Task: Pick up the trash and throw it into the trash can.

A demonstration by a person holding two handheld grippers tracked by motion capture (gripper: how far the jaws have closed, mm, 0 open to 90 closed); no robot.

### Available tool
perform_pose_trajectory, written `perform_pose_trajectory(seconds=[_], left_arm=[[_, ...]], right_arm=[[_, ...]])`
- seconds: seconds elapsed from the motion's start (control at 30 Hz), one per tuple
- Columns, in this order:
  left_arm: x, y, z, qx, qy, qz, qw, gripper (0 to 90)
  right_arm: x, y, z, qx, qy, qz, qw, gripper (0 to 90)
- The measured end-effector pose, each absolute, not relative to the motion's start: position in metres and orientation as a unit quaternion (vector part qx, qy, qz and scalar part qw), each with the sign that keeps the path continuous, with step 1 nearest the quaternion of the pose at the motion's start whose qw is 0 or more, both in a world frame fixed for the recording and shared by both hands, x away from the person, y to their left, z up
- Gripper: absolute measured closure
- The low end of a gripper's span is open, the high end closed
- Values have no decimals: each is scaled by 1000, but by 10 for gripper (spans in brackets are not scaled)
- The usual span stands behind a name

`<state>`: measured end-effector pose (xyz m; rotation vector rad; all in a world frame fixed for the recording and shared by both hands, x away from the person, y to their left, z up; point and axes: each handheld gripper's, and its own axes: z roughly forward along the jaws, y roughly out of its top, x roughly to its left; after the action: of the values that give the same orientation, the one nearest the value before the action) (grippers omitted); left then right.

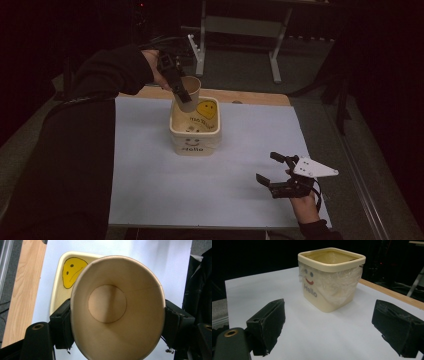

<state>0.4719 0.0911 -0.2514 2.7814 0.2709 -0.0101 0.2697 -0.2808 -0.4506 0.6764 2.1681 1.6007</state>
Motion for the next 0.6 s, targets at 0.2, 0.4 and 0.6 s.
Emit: perform_pose_trajectory(seconds=[0.2,0.4,0.6], left_arm=[[475,85,-255,981,92,-6,169,262],[478,80,-264,983,86,-5,162,261],[483,80,-273,983,89,-10,157,259]], right_arm=[[270,-281,-451,239,768,567,179,114],[270,-281,-450,237,768,568,179,114],[270,-280,-451,236,769,567,176,114]])
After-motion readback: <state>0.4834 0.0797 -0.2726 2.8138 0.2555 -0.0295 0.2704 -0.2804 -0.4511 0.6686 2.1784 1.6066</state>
